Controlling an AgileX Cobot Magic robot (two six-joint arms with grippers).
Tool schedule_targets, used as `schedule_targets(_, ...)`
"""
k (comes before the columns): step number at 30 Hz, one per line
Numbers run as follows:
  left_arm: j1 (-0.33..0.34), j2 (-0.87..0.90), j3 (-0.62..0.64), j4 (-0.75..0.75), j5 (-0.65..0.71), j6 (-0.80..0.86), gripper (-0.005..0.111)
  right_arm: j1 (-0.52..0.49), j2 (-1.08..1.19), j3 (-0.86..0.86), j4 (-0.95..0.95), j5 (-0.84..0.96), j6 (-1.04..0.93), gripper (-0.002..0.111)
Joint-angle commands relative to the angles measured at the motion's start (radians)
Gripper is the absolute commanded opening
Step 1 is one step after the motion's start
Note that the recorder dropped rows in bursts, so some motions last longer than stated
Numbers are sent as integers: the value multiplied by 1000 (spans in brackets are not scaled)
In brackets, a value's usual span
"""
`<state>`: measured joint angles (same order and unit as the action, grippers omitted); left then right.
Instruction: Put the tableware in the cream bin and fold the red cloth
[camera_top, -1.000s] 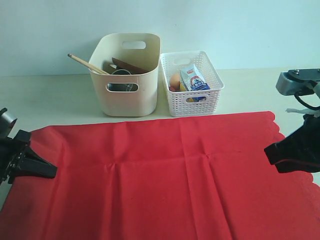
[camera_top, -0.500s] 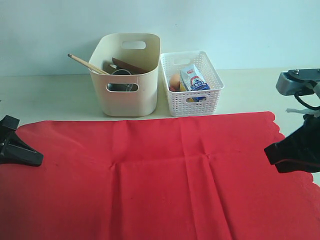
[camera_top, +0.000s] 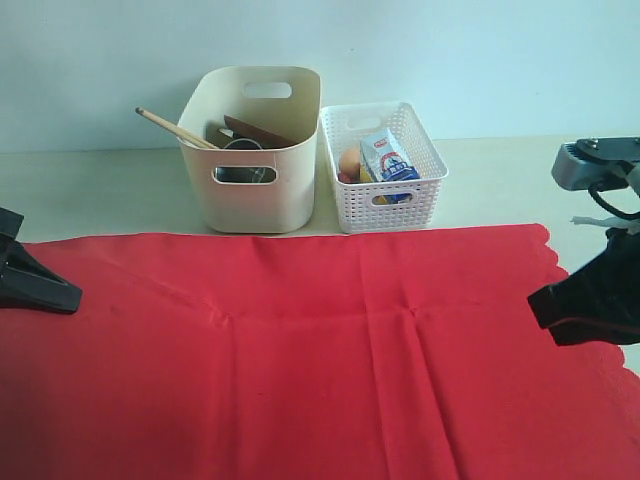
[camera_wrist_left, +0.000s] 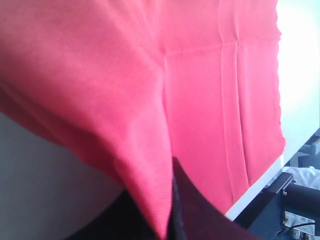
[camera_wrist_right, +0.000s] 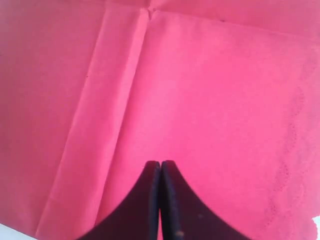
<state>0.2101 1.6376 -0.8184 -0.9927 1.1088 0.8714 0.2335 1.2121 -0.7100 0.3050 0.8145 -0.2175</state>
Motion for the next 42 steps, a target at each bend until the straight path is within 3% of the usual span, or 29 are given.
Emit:
schedule_targets(1,1,-54,-12,17,69,-4,0,-1,27,-4,12,-17,-7,0)
schedule_targets(5,21,-94,-30,70,94,-35,0,-1,108,-4,19,-24,-7,0)
schedule_targets(15,82,-109,-30,-13,76,-24,0,-1,369,-6,64,-189,-9,0)
schedule_targets(26,64,-101,-71,-134,99,33,0,-1,522,-4,57,-327,-19,0)
schedule_targets(29,20,-101,-86,-136,101,30,0,-1,539,-4,57,-345,-19,0)
schedule_targets(34,-110,-101,-130,-136,112,-1,0,-1,560,-4,57,-349,-20,0)
schedule_targets(42,-439,-103,-180,-145,-5,-100,0,111,560,-4,57,-371,-24,0)
